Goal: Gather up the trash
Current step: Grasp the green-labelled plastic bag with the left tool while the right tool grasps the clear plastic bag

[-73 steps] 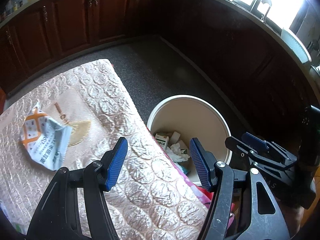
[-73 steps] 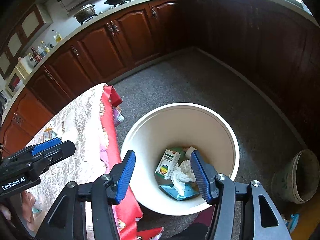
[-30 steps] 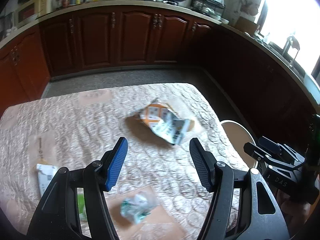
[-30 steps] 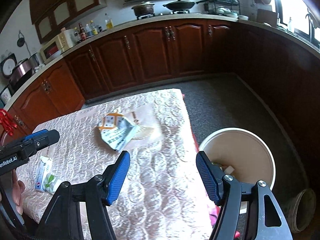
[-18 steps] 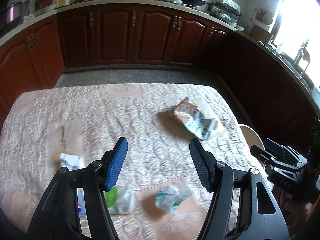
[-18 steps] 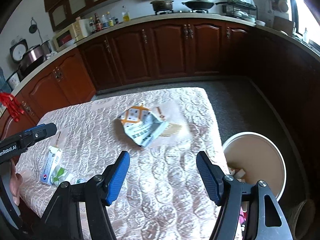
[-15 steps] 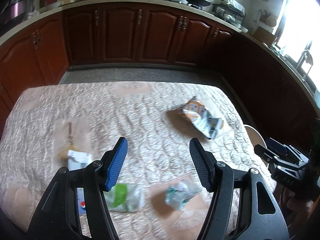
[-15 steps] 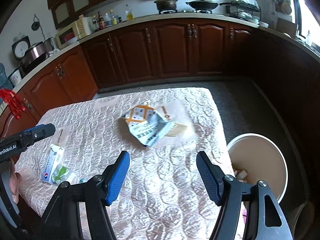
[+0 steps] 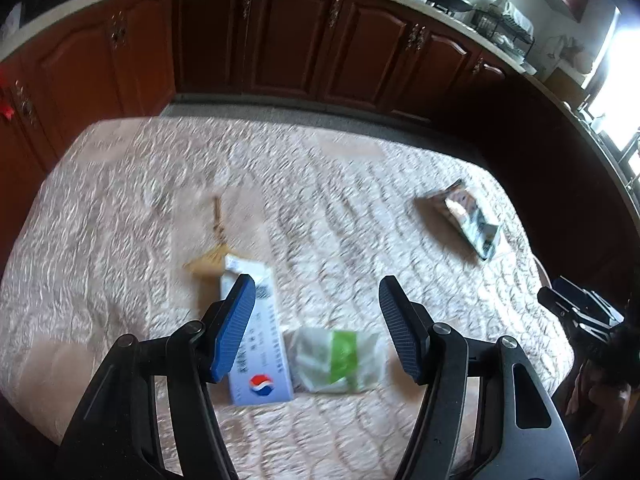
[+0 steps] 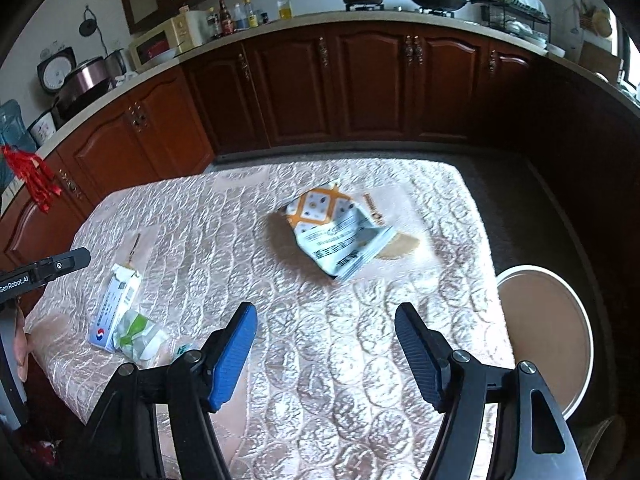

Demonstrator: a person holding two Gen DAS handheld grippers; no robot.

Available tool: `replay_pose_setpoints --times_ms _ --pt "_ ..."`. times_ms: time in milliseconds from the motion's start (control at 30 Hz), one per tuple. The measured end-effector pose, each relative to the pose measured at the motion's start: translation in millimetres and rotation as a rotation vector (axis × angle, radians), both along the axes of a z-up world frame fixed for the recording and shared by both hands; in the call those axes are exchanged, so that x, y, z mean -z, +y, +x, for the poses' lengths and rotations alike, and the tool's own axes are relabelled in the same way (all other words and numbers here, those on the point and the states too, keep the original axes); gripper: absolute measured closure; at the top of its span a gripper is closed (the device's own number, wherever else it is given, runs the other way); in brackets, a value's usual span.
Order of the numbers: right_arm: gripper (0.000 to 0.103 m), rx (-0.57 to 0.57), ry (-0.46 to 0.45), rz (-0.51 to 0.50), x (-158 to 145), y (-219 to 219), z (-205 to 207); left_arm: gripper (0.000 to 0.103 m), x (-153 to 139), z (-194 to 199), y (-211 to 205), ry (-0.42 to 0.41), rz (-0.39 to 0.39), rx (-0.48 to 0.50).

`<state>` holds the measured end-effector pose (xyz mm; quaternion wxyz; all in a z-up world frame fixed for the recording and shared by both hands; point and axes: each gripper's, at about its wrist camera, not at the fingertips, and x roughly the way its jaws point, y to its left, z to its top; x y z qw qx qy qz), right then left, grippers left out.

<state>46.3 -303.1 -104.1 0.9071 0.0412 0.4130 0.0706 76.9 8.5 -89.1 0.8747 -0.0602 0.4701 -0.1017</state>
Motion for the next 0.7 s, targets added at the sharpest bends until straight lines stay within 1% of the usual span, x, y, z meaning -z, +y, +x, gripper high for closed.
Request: replay_pose_setpoints --times_ms 100,233,367,433,533,567,600,633,667,700 --pt "0.034 -0.035 0.023 0.019 6 9 1 0.04 11 -3 7 0.035 0.004 -0.003" --pt "0.034 -0.104 0.082 0.083 18 24 4 0.04 22 -5 10 0.06 0.013 -0.005" --pt "0.033 -0.196 0.155 0.144 36 50 5 0.04 22 -4 14 0.062 -0.003 -0.016" --pt "0.033 -0.239 0.186 0.153 47 65 5 0.04 20 -4 12 0.059 -0.004 -0.011" --pt "0.033 -0.26 0.214 0.148 61 81 7 0.04 21 -4 6 0.066 0.003 0.015" --pt "0.035 -0.268 0.223 0.154 66 85 8 0.04 22 -5 2 0.073 0.007 0.028" --pt "0.042 -0.278 0.234 0.166 71 87 9 0.04 24 -5 0 0.079 0.011 0.037" --pt "0.06 -0.288 0.246 0.18 74 90 9 0.04 26 -6 -3 0.087 0.016 0.05" --pt "0.07 -0.293 0.244 0.19 76 91 8 0.04 30 -7 -8 0.097 0.024 0.071" --pt "0.073 -0.299 0.231 0.196 75 91 7 0.04 32 -8 -11 0.104 0.033 0.085"
